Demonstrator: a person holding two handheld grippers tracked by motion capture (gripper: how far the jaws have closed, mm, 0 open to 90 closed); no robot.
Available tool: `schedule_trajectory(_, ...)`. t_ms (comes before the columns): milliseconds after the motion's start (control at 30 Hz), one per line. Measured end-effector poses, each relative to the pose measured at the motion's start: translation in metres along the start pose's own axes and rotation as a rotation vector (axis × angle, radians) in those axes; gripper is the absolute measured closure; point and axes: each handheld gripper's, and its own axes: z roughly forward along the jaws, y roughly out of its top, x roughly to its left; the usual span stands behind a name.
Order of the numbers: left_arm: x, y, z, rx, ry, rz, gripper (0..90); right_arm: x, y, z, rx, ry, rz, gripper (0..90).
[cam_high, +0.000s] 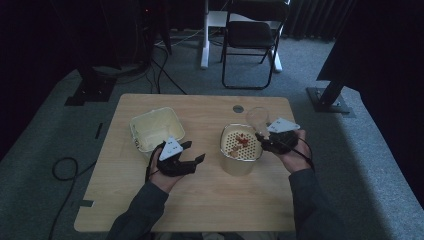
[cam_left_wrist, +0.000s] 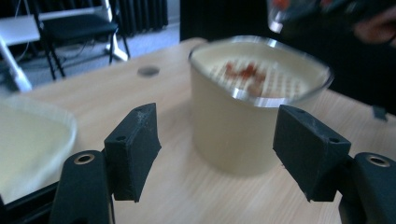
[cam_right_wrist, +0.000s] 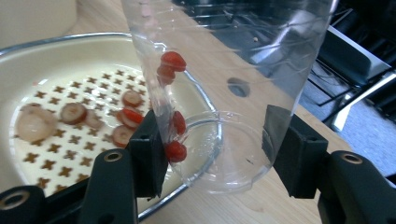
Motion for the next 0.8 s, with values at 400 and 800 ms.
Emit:
schedule_trajectory(400,-0.006,0.061,0.024,-0.053,-0.094,0.026,29.8,0.01,0.006,0.007,-0.041,0.081,0.021,42.8)
schedule_trajectory(800,0.0,0.108,0.062,0.0,-0.121,-0.001,42.7,0.017,0.009,0.009,-0.071,0.107,0.012,42.7)
